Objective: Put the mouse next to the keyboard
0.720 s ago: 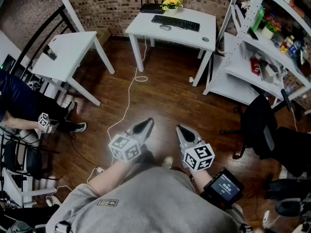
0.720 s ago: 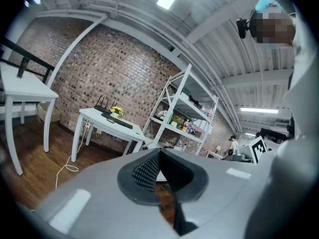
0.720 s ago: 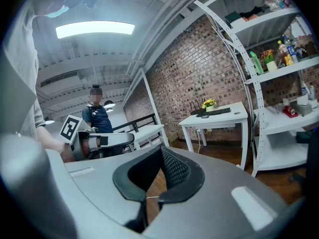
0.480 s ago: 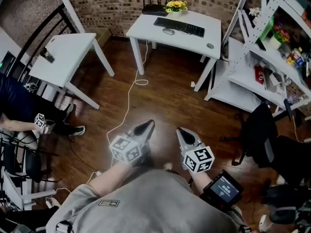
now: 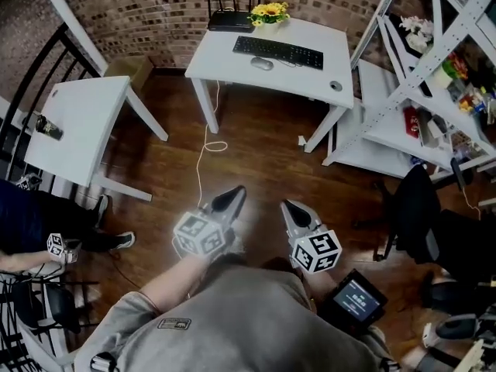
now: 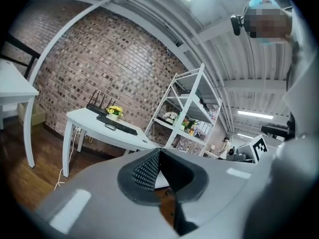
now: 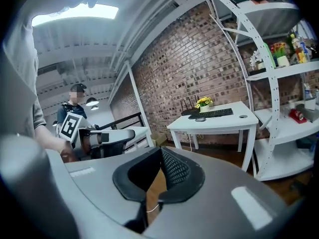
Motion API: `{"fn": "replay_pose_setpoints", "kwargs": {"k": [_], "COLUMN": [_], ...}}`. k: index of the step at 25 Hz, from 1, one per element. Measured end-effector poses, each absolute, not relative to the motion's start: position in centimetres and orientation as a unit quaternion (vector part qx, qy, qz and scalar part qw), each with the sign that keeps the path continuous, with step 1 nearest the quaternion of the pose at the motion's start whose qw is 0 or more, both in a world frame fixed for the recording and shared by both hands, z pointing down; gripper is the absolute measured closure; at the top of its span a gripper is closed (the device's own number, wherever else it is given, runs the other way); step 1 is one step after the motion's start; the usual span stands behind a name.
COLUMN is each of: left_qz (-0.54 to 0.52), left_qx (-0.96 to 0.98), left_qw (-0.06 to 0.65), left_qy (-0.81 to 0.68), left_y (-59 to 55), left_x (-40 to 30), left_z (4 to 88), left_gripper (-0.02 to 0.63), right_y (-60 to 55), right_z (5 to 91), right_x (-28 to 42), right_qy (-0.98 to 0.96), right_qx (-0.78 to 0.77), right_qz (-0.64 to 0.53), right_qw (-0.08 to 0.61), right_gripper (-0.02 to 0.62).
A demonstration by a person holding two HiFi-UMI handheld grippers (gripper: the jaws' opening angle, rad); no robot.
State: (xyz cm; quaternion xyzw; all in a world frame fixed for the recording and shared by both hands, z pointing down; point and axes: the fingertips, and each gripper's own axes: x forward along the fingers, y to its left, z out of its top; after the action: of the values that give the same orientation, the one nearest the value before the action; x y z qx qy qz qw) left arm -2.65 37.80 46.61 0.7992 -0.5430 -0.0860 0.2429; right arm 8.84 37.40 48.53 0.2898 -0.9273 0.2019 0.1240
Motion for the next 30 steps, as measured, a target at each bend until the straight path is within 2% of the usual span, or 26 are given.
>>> {"fn": "replay_pose_setpoints", "kwargs": {"k": [9, 20, 30], "left_qz": [-0.086, -0.059, -0.042], "left_qx": [0.801, 0.780, 0.762], "left_qw": [0.241, 0.247, 0.272], "left_qy": [-0.541, -0.572, -0.586], "left_y": [28.5, 14.3, 3.9], "left_x": [-8.2, -11.5, -13.9], "left_z": [47.8, 48.5, 50.0], "left_gripper": [0.606, 0.606, 0.606], "right_y": [28.8, 12.5, 0.7], "right_z": [49.0, 50.3, 52.8], "right_x": [3.9, 0.8, -1.4], "right_qy": [-0.926, -0.938, -0.934], "right_qx": [0.292, 0.262, 0.239], "right_qz": [0.195, 0.189, 0.202], "right_qw": [0.138, 0.127, 0.172], "right_gripper": [0.584, 0.584, 0.584]}}
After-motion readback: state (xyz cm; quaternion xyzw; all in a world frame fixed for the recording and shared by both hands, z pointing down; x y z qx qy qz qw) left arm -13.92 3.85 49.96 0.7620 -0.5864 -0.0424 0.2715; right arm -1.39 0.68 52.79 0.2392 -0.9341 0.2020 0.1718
